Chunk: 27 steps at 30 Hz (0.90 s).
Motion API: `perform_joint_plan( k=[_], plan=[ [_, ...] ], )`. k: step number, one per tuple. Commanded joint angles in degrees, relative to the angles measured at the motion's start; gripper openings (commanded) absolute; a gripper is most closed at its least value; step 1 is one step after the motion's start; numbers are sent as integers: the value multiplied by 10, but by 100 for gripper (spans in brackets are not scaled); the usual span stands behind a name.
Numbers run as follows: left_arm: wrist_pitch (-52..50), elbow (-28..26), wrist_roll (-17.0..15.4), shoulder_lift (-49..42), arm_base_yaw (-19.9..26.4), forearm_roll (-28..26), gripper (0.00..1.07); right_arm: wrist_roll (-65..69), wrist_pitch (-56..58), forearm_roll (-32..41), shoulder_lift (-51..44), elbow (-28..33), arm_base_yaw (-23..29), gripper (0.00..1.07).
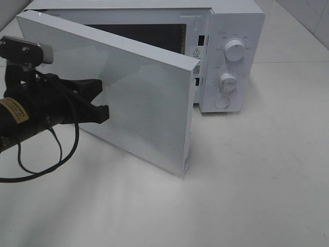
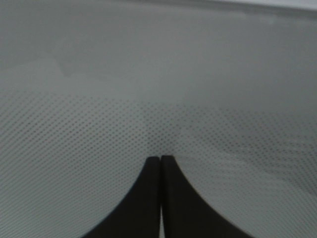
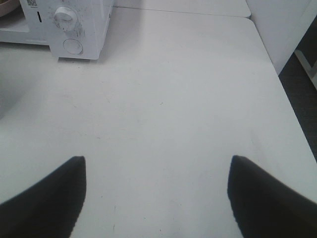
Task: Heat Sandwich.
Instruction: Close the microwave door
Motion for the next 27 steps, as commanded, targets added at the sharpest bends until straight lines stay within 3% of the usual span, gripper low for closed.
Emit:
perform_joint_plan(
  k=[1,27],
  plan=[
    [-6,-29,-1,13,-17,-19,0,2,-5,1,-15,1,-4,76],
    [40,-213,-1,119,-34,-31,0,3,-5,1,-15,1,-4,76]
  ],
)
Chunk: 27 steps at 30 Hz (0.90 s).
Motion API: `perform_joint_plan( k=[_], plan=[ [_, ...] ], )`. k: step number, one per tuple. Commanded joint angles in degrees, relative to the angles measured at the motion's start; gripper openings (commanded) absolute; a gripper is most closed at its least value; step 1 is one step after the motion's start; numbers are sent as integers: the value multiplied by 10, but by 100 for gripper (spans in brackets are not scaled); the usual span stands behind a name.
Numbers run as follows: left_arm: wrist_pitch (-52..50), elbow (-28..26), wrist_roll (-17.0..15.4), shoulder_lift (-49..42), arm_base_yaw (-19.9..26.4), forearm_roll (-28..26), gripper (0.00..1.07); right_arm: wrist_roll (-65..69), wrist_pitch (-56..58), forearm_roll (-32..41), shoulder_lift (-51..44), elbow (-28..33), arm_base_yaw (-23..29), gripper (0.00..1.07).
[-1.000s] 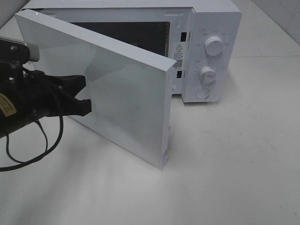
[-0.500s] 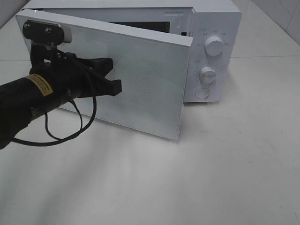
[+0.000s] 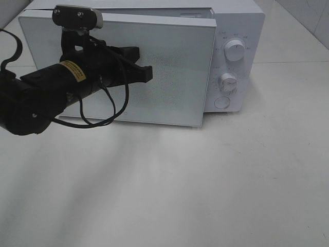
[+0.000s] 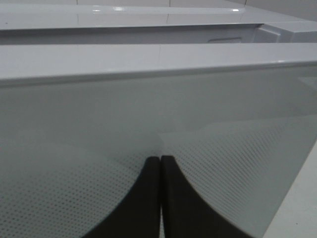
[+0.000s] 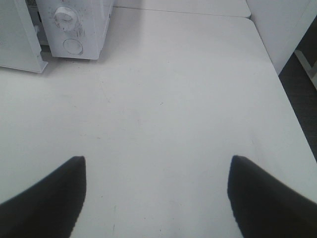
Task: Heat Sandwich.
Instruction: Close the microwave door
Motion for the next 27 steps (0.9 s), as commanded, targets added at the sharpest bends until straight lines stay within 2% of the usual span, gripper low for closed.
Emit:
perform_joint_plan(
  k=[1,27],
  plan=[
    [6,-21,-2,14,-3,-3,0,3,-5,1,-15,1,-4,76],
    [69,-182,-2,100,-3,-12,0,2,-5,1,-15,1,-4,76]
  ],
)
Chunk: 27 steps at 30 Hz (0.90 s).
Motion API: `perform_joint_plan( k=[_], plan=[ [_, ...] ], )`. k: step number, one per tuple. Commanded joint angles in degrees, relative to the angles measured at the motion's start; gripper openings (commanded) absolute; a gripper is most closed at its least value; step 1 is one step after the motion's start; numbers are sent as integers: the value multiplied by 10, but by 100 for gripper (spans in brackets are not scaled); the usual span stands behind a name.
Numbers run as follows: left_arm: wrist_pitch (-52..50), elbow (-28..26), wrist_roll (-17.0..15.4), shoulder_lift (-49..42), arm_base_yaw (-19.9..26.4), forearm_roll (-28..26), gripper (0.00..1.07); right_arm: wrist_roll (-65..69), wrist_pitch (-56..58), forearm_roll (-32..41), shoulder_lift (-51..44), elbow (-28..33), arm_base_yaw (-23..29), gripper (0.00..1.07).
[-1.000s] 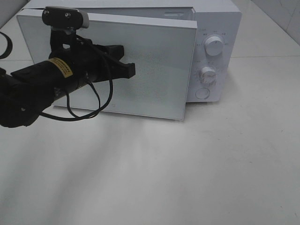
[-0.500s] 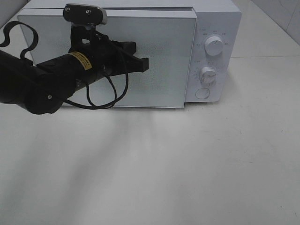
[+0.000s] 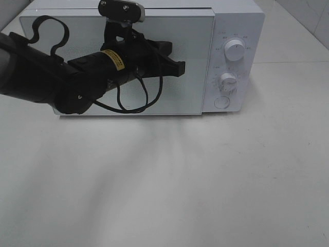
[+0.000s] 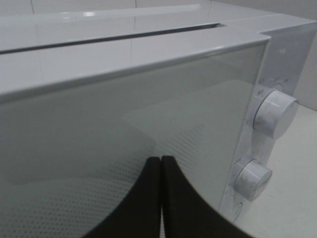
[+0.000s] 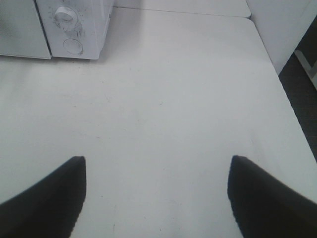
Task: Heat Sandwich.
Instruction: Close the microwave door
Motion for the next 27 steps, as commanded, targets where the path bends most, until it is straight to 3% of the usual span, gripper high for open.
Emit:
perform_joint_plan(
  k=[1,27],
  plan=[
    [5,-40,-2,13,14,-55,0,2,-5,1,-15,1,-4,76],
    [26,-45,-4,15,14,-49,0,2,-5,1,-15,1,-4,76]
  ],
)
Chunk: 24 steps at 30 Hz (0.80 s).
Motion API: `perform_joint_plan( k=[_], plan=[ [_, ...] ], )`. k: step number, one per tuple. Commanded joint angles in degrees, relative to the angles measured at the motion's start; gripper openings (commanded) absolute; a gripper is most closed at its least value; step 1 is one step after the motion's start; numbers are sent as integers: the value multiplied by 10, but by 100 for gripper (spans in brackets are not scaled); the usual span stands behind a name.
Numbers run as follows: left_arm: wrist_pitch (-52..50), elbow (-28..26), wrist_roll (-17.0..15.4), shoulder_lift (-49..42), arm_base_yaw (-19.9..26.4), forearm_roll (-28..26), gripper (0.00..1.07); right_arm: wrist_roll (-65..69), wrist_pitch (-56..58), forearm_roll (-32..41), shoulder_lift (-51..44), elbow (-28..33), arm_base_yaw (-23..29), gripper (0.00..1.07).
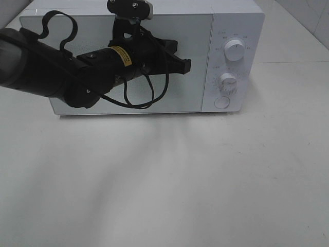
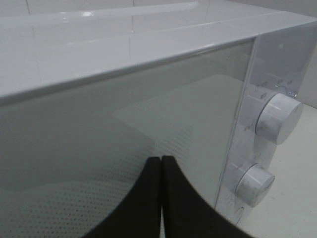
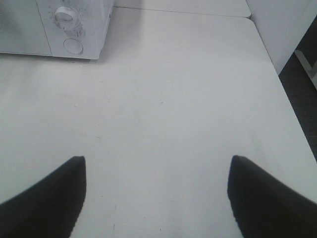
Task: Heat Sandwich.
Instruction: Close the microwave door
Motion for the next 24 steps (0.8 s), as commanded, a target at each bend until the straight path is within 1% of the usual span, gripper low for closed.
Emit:
perform_joint_plan(
  k=[1,4,11,18,24],
  plan=[
    [6,-15,-6,2,16,-53,0,2,-5,1,-15,1,-4,76],
    [45,-15,-6,-9,12,-53,0,2,-5,1,-15,1,-4,76],
    [78,-15,-6,-18,-1,-52,0,2,-5,1,-15,1,-4,76],
    [119,-15,-3,-25,-37,-52,0,3,-5,0,-15,1,-4,76],
    [146,-15,-3,-41,-54,-52,0,3,-5,0,-15,1,-4,76]
  ],
)
